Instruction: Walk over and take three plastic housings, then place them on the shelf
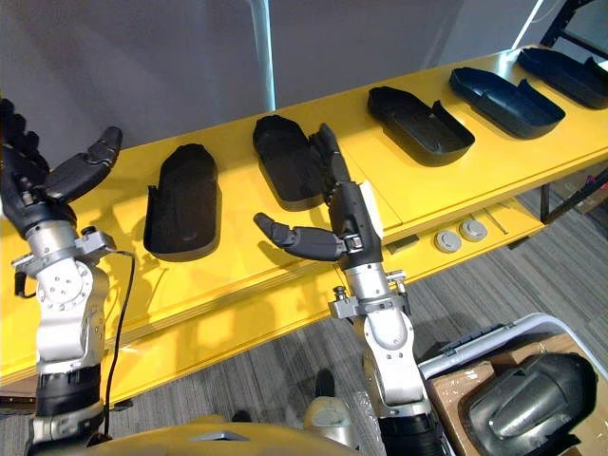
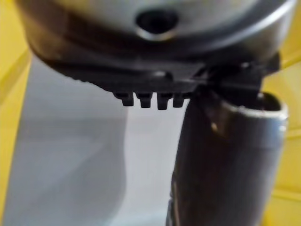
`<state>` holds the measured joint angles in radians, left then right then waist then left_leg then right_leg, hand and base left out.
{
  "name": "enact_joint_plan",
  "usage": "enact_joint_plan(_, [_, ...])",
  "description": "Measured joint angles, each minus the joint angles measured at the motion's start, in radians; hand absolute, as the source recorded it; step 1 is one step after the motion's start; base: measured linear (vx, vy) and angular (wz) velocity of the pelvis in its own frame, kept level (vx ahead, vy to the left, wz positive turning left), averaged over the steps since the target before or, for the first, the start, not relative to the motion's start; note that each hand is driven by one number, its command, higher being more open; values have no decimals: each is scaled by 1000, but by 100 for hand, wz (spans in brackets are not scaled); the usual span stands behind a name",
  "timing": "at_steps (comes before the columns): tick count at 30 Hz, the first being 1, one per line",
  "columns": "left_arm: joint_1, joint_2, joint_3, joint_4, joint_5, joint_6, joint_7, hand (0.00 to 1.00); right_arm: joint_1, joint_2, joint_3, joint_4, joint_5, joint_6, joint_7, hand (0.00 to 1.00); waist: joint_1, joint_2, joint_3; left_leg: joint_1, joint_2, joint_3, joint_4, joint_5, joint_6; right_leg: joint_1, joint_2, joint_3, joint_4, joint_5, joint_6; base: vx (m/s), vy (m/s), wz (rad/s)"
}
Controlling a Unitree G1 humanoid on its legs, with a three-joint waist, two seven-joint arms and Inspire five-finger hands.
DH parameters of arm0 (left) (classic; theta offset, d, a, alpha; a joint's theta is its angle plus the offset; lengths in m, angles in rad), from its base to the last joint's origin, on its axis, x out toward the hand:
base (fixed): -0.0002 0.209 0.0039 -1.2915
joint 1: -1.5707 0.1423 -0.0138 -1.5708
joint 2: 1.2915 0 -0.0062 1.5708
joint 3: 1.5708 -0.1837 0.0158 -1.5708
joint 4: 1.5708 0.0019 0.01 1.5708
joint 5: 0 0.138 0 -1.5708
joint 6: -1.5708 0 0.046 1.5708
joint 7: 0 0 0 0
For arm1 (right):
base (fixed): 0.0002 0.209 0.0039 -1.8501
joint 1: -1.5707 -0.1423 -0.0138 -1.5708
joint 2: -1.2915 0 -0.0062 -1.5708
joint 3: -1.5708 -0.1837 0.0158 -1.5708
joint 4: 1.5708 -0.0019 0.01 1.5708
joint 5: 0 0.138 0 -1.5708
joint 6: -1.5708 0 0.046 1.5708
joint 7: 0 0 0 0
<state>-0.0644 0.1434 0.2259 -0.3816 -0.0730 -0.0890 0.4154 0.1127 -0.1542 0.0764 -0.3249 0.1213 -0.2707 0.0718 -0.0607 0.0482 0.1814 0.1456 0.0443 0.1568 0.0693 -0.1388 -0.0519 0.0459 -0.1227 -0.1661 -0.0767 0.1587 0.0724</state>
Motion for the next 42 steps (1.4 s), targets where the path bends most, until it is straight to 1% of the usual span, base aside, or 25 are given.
enact_joint_plan(1, [26, -9, -1, -25, -5, -23, -17, 100, 7, 6, -9, -8, 0, 0, -5, 100, 1, -1, -2, 0, 0, 0, 0, 0, 0, 0, 0, 0, 0, 0, 0, 0, 0, 0])
enact_joint_plan(3, [139, -44, -10, -113, -49, -96, -106, 100, 40, 25, -47, -42, 0, 1, -13, 100, 4, -7, -15, 0, -1, -1, -1, -1, -1, 0, -1, 0, 0, 0, 0, -2, 6, 2])
enact_joint_plan(6, [237, -61, -14, -137, -66, -160, -204, 100, 74, 42, -126, -73, 18, 5, -1, 100, 6, -11, -31, 0, -1, -2, -1, -3, -1, 2, -2, 0, 0, -1, 1, -10, -2, 0])
enact_joint_plan(7, [264, -61, -13, -137, -81, -176, -234, 100, 85, 41, -162, -80, 40, 5, 9, 100, 5, -11, -35, 0, -1, -1, 0, -6, -4, 3, -3, 0, 0, -1, 1, -61, -11, 0])
enact_joint_plan(8, [294, -65, -10, -137, -120, -194, -286, 100, 103, 42, -215, -84, 64, 5, 17, 100, 5, -14, -41, 0, -1, 0, 0, -11, -5, 3, -3, 0, 0, -2, 3, -45, -8, 0])
enact_joint_plan(9, [308, -67, -10, -137, -134, -203, -307, 100, 113, 42, -242, -84, 71, 5, 23, 100, 4, -15, -44, 0, -1, 1, 0, -12, -5, 3, -3, 0, 0, -4, 3, -65, -17, 0])
enact_joint_plan(10, [340, -69, -10, -137, -164, -221, -343, 100, 136, 42, -292, -84, 92, 5, 29, 100, 3, -15, -49, 0, 1, 7, 0, -16, 2, 4, -3, 0, -1, -7, 4, -40, -15, 1])
enact_joint_plan(13, [369, -79, -10, -137, -210, -227, -382, 100, 160, 42, -348, -84, 106, 4, 36, 100, -5, -7, -56, 0, 8, 30, 0, -14, 3, 1, -4, -4, -1, -9, 5, -51, -21, -2])
enact_joint_plan(16, [379, -100, -10, -137, -242, -237, -409, 100, 160, 42, -351, -84, 122, 4, 51, 100, -8, -4, -59, -4, 10, 24, -1, -11, 3, 2, -4, -17, -1, -14, 9, -36, -18, 10])
enact_joint_plan(19, [379, -103, -10, -138, -253, -237, -431, 100, 159, 42, -340, -84, 121, 5, 55, 100, -2, -12, -69, -36, 14, 2, 0, 1, -1, -10, -7, -52, -1, -19, 10, -19, -29, 38])
enact_joint_plan(20, [380, -105, -10, -138, -253, -237, -434, 100, 153, 42, -335, -84, 120, 9, 54, 100, 7, -16, -68, -41, 17, -3, -1, 8, -5, -10, -8, -64, -1, -17, 7, -1, -19, 33])
enact_joint_plan(24, [384, -107, 18, -138, -252, -237, -419, 100, 122, 42, -298, -84, 121, 23, 49, 100, 33, -30, -73, -55, 14, -27, 2, 20, -2, -7, -13, -89, 0, -16, 6, 4, 3, 21])
enact_joint_plan(26, [386, -107, 29, -138, -252, -237, -400, 100, 104, 42, -271, -84, 120, 26, 48, 100, 34, -36, -76, -62, 10, -42, 7, 20, -2, -3, -18, -102, 0, -16, 7, -6, 23, 21])
enact_joint_plan(27, [386, -107, 29, -138, -252, -237, -392, 100, 98, 42, -256, -84, 120, 26, 49, 100, 35, -43, -80, -68, 9, -51, 14, 20, -1, -2, -21, -107, 0, -16, 7, -15, 30, 22])
enact_joint_plan(30, [389, -108, 30, -138, -253, -237, -374, 100, 82, 42, -222, -84, 120, 27, 48, 100, 53, -55, -82, -69, 5, -65, 14, 19, 0, 6, -25, -119, 0, -17, 9, -21, 15, 17])
enact_joint_plan(31, [390, -109, 30, -138, -257, -237, -373, 100, 78, 42, -215, -83, 118, 27, 47, 100, 54, -57, -82, -71, 1, -79, 14, 15, -4, 14, -29, -134, 0, -21, 14, -26, 8, 28])
enact_joint_plan(34, [408, -118, 42, -142, -283, -237, -387, 100, 68, 42, -196, -82, 117, 30, 38, 100, 57, -59, -83, -85, 0, -99, 13, 13, 6, 17, -34, -163, 0, -25, 19, -25, 5, 30])
enact_joint_plan(36, [422, -127, 45, -142, -306, -237, -414, 100, 68, 42, -197, -80, 118, 40, 26, 100, 54, -61, -81, -98, 5, -97, 10, 21, 7, 18, -39, -187, 0, -28, 23, -7, -9, 47])
enact_joint_plan(38, [425, -138, 43, -142, -319, -237, -446, 100, 67, 41, -208, -63, 119, 42, 26, 100, 57, -63, -78, -105, 11, -79, -4, 36, 3, 18, -45, -208, 0, -28, 23, -1, -4, 39])
enact_joint_plan(42, [424, -136, 15, -142, -319, -240, -460, 100, 56, 42, -190, -9, 120, 40, 30, 100, 59, -74, -68, -100, 12, -61, -16, 54, -6, 16, -52, -203, 8, -28, 24, 0, 31, 7])
